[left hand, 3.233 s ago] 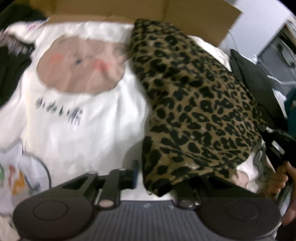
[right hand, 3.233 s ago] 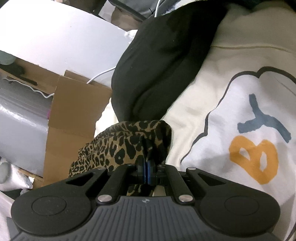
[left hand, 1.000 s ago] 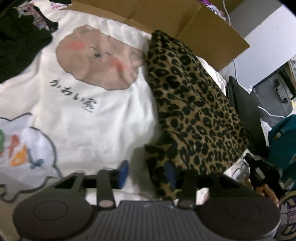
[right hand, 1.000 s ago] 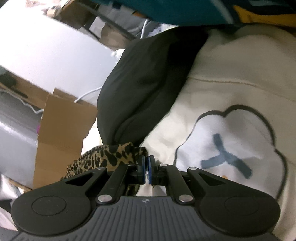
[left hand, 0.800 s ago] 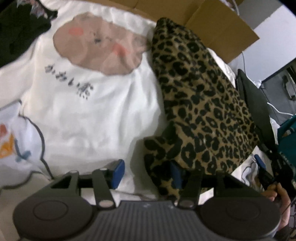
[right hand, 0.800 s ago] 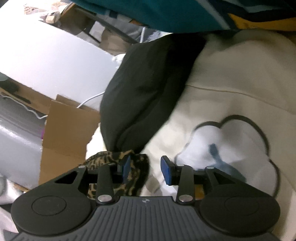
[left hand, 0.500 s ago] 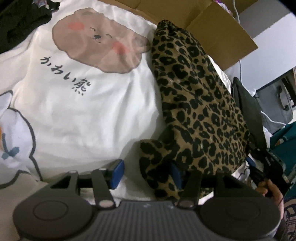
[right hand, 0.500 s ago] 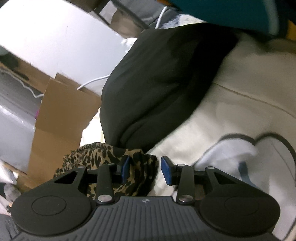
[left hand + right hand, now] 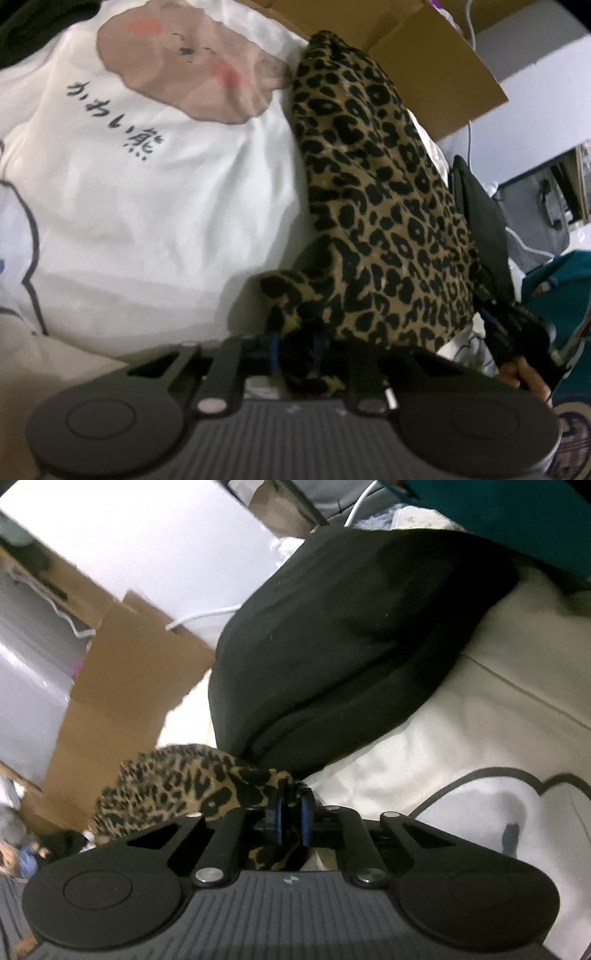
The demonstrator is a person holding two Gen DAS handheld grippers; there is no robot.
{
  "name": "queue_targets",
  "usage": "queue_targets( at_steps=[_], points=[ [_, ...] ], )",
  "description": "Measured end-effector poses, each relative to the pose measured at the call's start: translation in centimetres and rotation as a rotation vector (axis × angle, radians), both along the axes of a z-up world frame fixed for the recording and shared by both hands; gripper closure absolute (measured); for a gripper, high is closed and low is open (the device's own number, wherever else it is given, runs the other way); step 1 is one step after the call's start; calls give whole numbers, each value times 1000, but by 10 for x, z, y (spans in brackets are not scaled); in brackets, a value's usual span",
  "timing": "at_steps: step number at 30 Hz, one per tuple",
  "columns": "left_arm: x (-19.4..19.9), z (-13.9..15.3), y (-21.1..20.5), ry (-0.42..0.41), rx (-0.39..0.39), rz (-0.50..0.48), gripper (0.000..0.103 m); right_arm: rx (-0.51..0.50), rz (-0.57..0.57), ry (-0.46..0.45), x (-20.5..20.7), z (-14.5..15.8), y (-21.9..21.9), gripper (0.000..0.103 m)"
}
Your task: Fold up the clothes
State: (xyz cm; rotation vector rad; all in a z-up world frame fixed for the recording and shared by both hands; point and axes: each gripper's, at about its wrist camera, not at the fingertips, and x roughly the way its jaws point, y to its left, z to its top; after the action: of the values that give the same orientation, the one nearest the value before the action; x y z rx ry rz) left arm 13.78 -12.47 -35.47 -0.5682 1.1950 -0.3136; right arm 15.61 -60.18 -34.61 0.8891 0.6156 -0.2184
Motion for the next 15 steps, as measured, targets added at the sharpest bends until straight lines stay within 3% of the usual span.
queue_targets(
  at_steps=[9,15],
  points=[
    [3,37,19,-47,-9,26,98,85,-49,-63,-19,13,6,98],
    [3,61,32,-54,10,17,98,163,-72,-54,-39,17,17,98]
  ],
)
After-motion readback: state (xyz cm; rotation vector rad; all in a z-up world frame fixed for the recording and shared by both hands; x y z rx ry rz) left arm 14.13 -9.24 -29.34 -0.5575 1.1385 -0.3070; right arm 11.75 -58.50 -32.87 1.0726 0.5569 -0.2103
